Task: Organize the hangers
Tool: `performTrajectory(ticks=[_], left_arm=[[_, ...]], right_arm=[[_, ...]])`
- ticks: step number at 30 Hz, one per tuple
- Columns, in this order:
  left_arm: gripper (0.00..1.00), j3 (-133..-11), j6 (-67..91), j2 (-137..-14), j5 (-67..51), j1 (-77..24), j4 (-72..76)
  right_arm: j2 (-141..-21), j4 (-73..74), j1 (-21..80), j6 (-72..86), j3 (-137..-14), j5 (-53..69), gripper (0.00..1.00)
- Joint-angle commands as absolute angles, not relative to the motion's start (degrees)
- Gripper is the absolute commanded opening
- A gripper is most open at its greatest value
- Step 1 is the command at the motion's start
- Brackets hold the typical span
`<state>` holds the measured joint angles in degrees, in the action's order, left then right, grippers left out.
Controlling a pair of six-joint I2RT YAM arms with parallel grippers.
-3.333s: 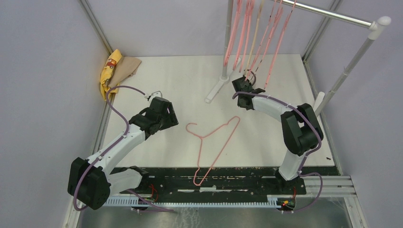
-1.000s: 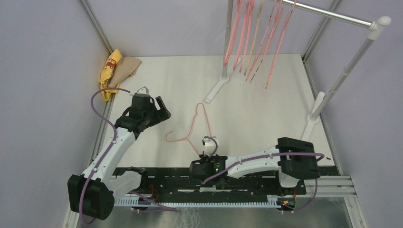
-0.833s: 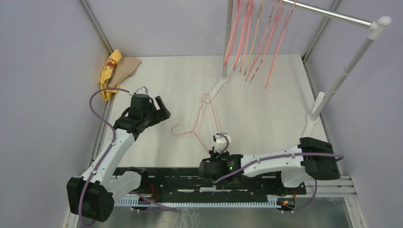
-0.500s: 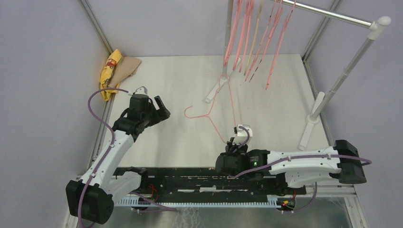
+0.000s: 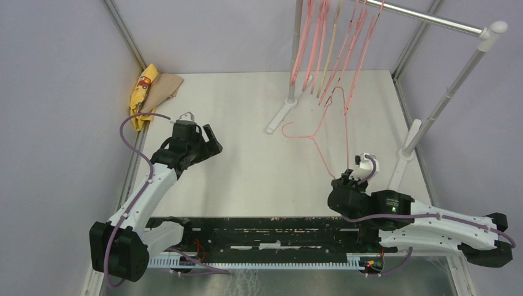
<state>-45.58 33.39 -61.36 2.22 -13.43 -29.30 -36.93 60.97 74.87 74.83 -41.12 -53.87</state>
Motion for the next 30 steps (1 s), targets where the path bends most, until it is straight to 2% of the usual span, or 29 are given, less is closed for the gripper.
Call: performTrajectory(ticks=[1, 7, 14, 22, 30], left_arm=[[0.89, -47.62, 31.38, -63.33, 1.27, -13.62, -25.79], [0.89, -48.91, 31.37, -64.67, 1.10, -13.79, -25.39], [0.89, -48.60, 31.42, -64.61, 1.05, -13.82, -25.35], [0.89, -46.94, 31.64, -63.46, 1.27, -13.84, -24.84], [0.88, -44.12, 32.09, -62.67, -1.60, -14.21, -21.17]], right_arm=[[-32.08, 68.54, 74.71, 73.01, -47.06, -54.68, 0.01], [-25.56, 72.16, 74.70, 70.37, -53.18, -55.84, 0.01], [-28.99, 78.11, 74.71, 68.06, -59.89, -56.14, 0.01], [-25.92, 78.13, 74.66, 69.94, -55.12, -53.17, 0.01], [-27.85, 67.89, 74.71, 65.24, -51.13, -45.10, 0.01]])
